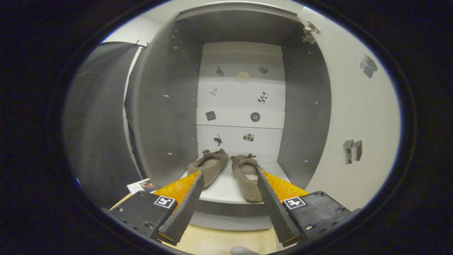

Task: Open the shoe cabinet door, grab the shoes and put them into the shoe cabinet, then close the shoe cabinet door.

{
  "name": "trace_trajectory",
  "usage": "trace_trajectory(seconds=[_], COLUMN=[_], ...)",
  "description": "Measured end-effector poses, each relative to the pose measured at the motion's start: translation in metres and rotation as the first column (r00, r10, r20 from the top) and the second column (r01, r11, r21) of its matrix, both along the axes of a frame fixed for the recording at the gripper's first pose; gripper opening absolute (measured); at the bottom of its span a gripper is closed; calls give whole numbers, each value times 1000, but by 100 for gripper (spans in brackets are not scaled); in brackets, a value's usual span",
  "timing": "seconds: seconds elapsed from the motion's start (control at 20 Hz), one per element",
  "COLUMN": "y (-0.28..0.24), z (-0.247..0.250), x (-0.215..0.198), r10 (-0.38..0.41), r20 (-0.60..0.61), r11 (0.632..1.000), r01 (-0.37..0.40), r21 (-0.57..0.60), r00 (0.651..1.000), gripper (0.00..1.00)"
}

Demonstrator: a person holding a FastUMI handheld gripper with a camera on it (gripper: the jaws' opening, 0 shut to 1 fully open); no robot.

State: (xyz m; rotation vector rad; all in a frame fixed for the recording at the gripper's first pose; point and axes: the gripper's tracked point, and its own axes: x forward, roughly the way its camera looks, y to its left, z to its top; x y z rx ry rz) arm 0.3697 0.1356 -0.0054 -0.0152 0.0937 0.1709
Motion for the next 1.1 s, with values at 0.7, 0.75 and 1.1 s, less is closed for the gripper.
trace_trajectory(seconds=[0.7,0.75,1.1], y=[-95,-115,-250], z=[11,11,5], x=[-299,-310,-342], r10=[-18,-47,-233], r20=[66,62,57], r11=[999,998,971], r01=[15,44,229], r21=[33,36,69], r00=[998,997,971], gripper=[100,100,100])
